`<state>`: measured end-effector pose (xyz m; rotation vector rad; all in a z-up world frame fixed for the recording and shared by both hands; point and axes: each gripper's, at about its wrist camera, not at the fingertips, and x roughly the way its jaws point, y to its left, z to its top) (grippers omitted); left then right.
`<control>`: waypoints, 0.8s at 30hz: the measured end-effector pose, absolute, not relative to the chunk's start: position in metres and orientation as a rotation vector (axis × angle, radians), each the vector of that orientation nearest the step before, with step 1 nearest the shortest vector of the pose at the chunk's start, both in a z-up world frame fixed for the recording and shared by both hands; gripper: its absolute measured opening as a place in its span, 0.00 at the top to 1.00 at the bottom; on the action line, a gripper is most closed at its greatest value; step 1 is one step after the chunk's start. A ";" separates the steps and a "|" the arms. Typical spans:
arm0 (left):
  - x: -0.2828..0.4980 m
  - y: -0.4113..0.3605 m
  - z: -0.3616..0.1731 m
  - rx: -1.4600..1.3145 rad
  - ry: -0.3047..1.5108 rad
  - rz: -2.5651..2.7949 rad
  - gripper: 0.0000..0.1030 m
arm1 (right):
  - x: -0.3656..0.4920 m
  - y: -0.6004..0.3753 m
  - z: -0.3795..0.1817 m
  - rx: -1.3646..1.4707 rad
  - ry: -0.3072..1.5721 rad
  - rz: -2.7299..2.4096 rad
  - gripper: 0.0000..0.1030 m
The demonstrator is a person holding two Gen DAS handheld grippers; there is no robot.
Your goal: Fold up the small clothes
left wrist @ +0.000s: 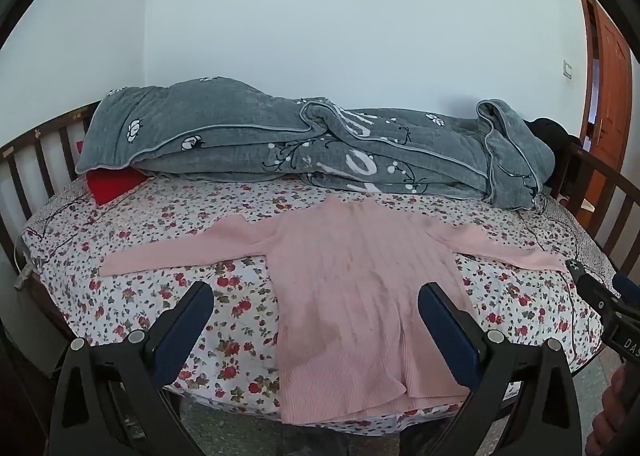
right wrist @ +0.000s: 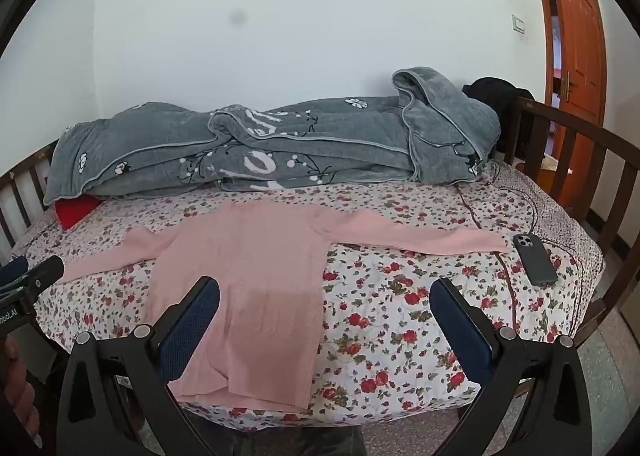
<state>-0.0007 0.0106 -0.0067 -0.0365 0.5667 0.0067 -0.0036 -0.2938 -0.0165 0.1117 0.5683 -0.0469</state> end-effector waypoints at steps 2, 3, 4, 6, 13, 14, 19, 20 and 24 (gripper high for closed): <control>-0.001 0.008 -0.007 -0.035 0.565 0.007 0.00 | -0.005 -0.293 -0.017 0.113 0.567 -0.045 0.00; -0.002 0.009 -0.007 -0.038 0.565 0.008 0.00 | -0.004 -0.293 -0.018 0.112 0.569 -0.044 0.00; -0.002 0.010 -0.006 -0.040 0.564 0.007 0.00 | -0.004 -0.292 -0.018 0.111 0.569 -0.044 0.00; -0.002 0.010 -0.006 -0.041 0.564 0.009 0.00 | -0.004 -0.292 -0.018 0.113 0.571 -0.043 0.00; -0.003 0.012 -0.006 -0.043 0.562 0.007 0.00 | -0.007 -0.291 -0.014 0.116 0.563 -0.040 0.00; -0.004 0.013 -0.005 -0.043 0.561 0.008 0.00 | -0.007 -0.290 -0.014 0.114 0.562 -0.041 0.00; -0.004 0.016 -0.004 -0.042 0.565 0.011 0.00 | -0.011 -0.290 -0.013 0.115 0.558 -0.041 0.00; -0.005 0.017 -0.004 -0.041 0.566 0.014 0.00 | -0.011 -0.291 -0.013 0.117 0.556 -0.041 0.00; -0.006 0.019 -0.005 -0.049 0.566 0.015 0.00 | -0.012 -0.294 -0.013 0.127 0.557 -0.041 0.00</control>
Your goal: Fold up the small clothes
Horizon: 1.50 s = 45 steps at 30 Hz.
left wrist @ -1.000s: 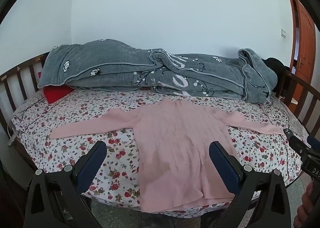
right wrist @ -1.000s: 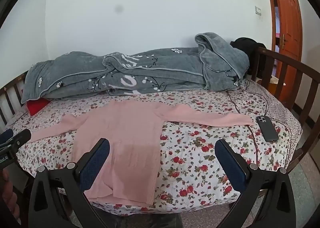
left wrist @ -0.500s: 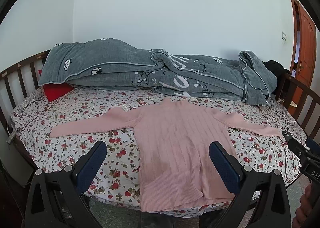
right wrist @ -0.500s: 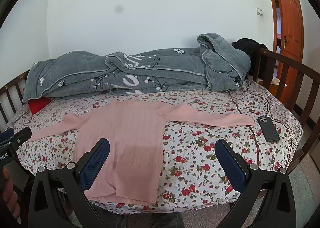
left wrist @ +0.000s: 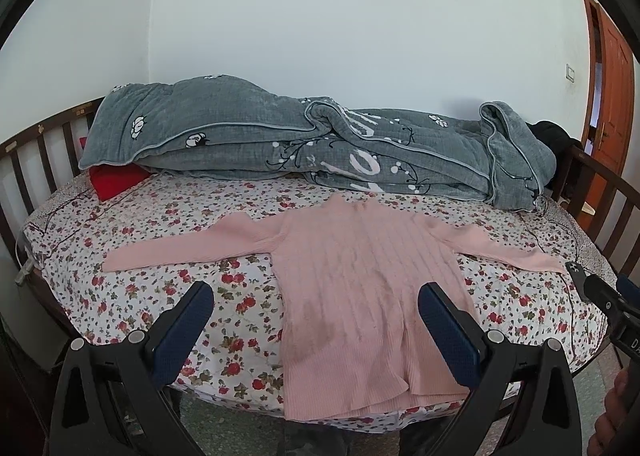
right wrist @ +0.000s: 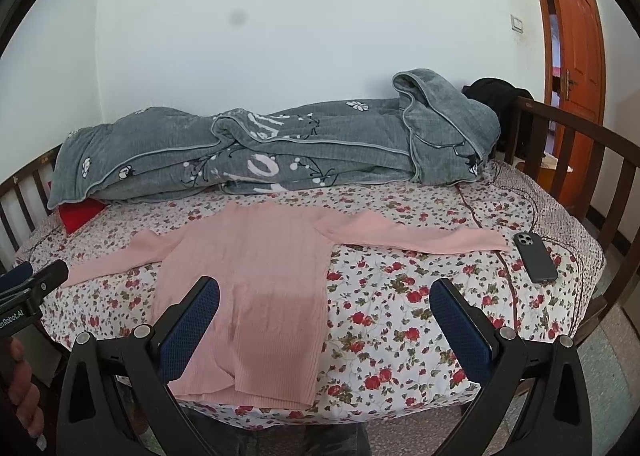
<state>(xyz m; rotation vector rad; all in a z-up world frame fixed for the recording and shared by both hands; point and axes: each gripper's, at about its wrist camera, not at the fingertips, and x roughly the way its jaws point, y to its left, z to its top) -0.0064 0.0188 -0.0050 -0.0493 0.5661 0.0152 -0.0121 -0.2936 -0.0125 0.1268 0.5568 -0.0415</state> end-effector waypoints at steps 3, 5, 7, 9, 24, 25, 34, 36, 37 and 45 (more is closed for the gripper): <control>-0.006 0.019 -0.005 -0.050 0.567 0.013 0.00 | -0.013 -0.294 -0.013 0.127 0.556 -0.043 0.00; -0.006 0.020 -0.006 -0.052 0.572 0.014 0.00 | -0.014 -0.294 -0.014 0.130 0.559 -0.042 0.00; -0.005 0.021 -0.007 -0.055 0.576 0.011 0.00 | -0.013 -0.294 -0.016 0.134 0.567 -0.042 0.00; -0.006 0.021 -0.007 -0.054 0.574 0.011 0.00 | -0.013 -0.294 -0.017 0.133 0.571 -0.041 0.00; -0.006 0.028 -0.009 -0.085 0.578 0.003 0.00 | -0.019 -0.289 -0.015 0.128 0.555 -0.033 0.00; -0.006 0.028 -0.009 -0.085 0.577 0.004 0.00 | -0.019 -0.289 -0.015 0.126 0.556 -0.033 0.00; -0.008 0.031 -0.005 -0.089 0.567 0.004 0.00 | -0.021 -0.286 -0.012 0.127 0.546 -0.028 0.00; -0.009 0.032 -0.005 -0.091 0.563 0.008 0.00 | -0.022 -0.285 -0.011 0.125 0.542 -0.029 0.00; -0.009 0.032 -0.004 -0.091 0.562 0.012 0.00 | -0.022 -0.284 -0.010 0.125 0.540 -0.028 0.00; -0.011 0.035 -0.005 -0.097 0.561 0.011 0.00 | -0.025 -0.283 -0.008 0.122 0.532 -0.029 0.00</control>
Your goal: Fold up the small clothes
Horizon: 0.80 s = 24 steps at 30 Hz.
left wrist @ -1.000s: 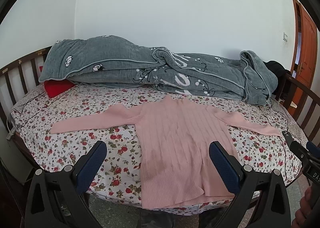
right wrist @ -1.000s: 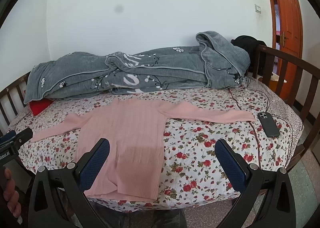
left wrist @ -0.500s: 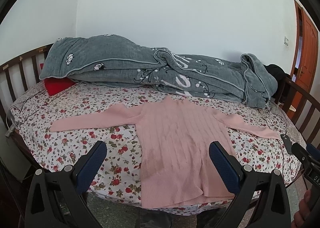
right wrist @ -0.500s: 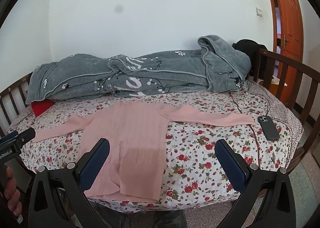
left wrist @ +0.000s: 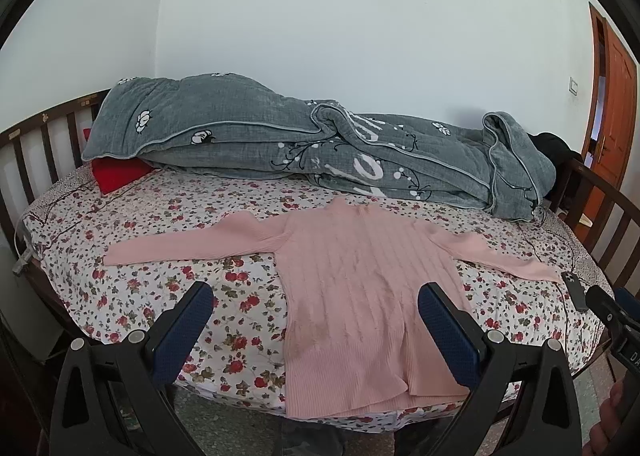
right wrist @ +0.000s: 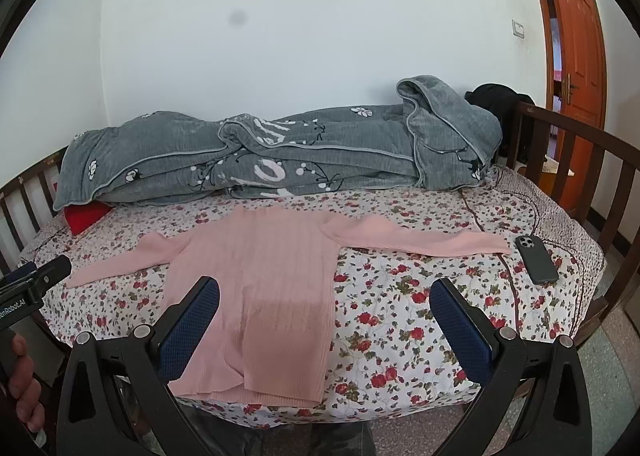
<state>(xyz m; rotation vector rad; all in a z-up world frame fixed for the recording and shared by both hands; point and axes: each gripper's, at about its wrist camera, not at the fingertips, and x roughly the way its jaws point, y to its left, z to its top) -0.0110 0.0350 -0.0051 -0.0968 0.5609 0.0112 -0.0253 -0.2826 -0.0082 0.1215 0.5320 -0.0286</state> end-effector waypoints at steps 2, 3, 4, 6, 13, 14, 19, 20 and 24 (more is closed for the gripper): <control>-0.011 0.036 -0.005 -0.097 0.560 0.008 0.00 | -0.026 -0.282 -0.007 0.121 0.529 -0.028 0.00; -0.011 0.036 -0.006 -0.096 0.559 0.007 0.00 | -0.026 -0.282 -0.007 0.121 0.527 -0.028 0.00; -0.011 0.037 -0.006 -0.098 0.559 0.006 0.00 | -0.026 -0.282 -0.006 0.121 0.526 -0.028 0.00; -0.010 0.038 -0.007 -0.105 0.561 0.001 0.00 | -0.027 -0.281 -0.007 0.121 0.522 -0.026 0.00; -0.003 0.038 -0.021 -0.117 0.567 -0.017 0.00 | -0.020 -0.277 -0.012 0.106 0.516 -0.031 0.00; -0.001 0.040 -0.024 -0.119 0.569 -0.012 0.00 | -0.019 -0.277 -0.014 0.102 0.514 -0.026 0.00; 0.018 0.062 -0.054 -0.159 0.605 -0.004 0.01 | -0.010 -0.274 -0.032 0.076 0.536 -0.010 0.00; 0.022 0.068 -0.062 -0.174 0.608 -0.007 0.02 | -0.006 -0.275 -0.039 0.075 0.546 -0.014 0.00; 0.043 0.105 -0.096 -0.213 0.581 0.051 0.02 | 0.015 -0.277 -0.075 0.085 0.597 0.012 0.00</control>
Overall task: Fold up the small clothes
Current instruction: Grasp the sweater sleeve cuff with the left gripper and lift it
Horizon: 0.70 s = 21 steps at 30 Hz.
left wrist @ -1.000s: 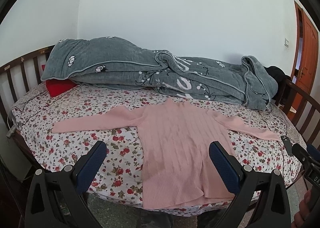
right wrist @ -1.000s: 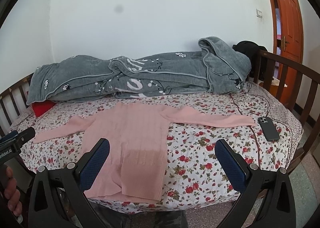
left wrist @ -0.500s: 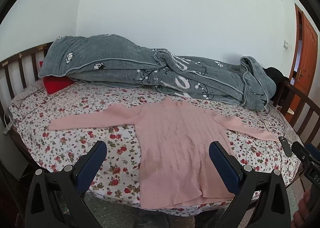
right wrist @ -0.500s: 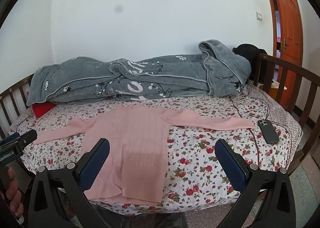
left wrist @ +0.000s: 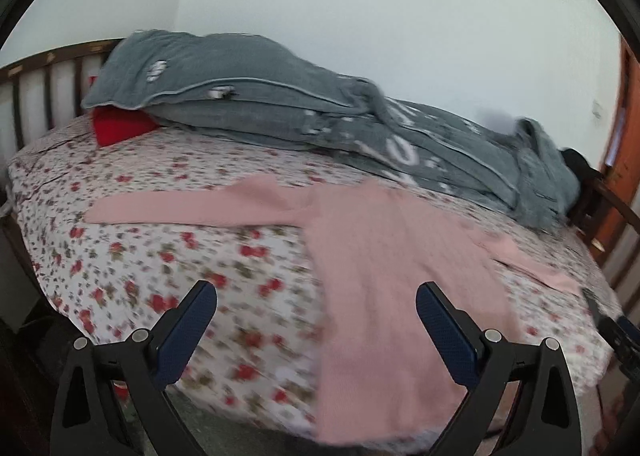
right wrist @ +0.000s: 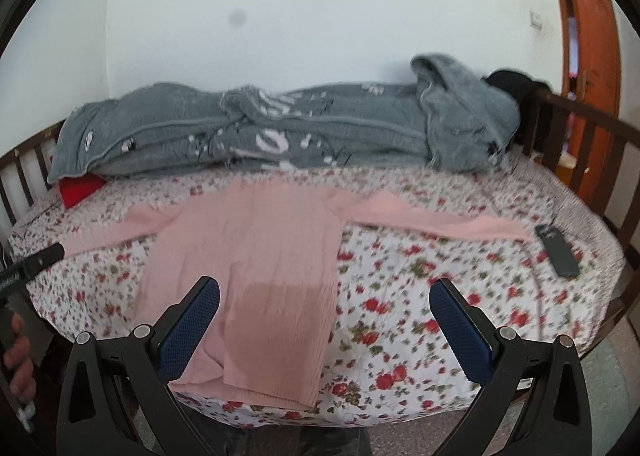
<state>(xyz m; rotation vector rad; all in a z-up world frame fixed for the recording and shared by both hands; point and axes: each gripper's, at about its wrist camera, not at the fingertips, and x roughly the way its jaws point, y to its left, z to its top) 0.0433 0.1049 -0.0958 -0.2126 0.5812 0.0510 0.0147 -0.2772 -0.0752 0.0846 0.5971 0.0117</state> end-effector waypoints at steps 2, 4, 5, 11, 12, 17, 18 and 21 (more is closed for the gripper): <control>0.062 0.132 -0.111 -0.205 0.588 0.093 0.02 | 0.026 -0.278 -0.094 0.088 0.619 0.031 0.00; 0.078 0.159 -0.125 -0.228 0.592 0.131 0.02 | 0.035 -0.278 -0.107 0.089 0.627 0.040 0.00; 0.088 0.181 -0.135 -0.258 0.598 0.158 0.03 | 0.042 -0.278 -0.116 0.089 0.628 0.043 0.01; 0.126 0.275 -0.179 -0.437 0.656 0.231 0.33 | 0.082 -0.272 -0.151 0.157 0.697 0.090 0.05; 0.131 0.290 -0.184 -0.466 0.656 0.243 0.33 | 0.087 -0.272 -0.155 0.177 0.706 0.098 0.06; 0.146 0.333 -0.193 -0.529 0.633 0.298 0.33 | 0.107 -0.273 -0.163 0.209 0.675 0.053 0.10; 0.149 0.340 -0.193 -0.550 0.626 0.299 0.33 | 0.110 -0.272 -0.163 0.208 0.672 0.044 0.10; 0.162 0.359 -0.196 -0.613 0.618 0.294 0.34 | 0.123 -0.272 -0.164 0.212 0.681 0.022 0.10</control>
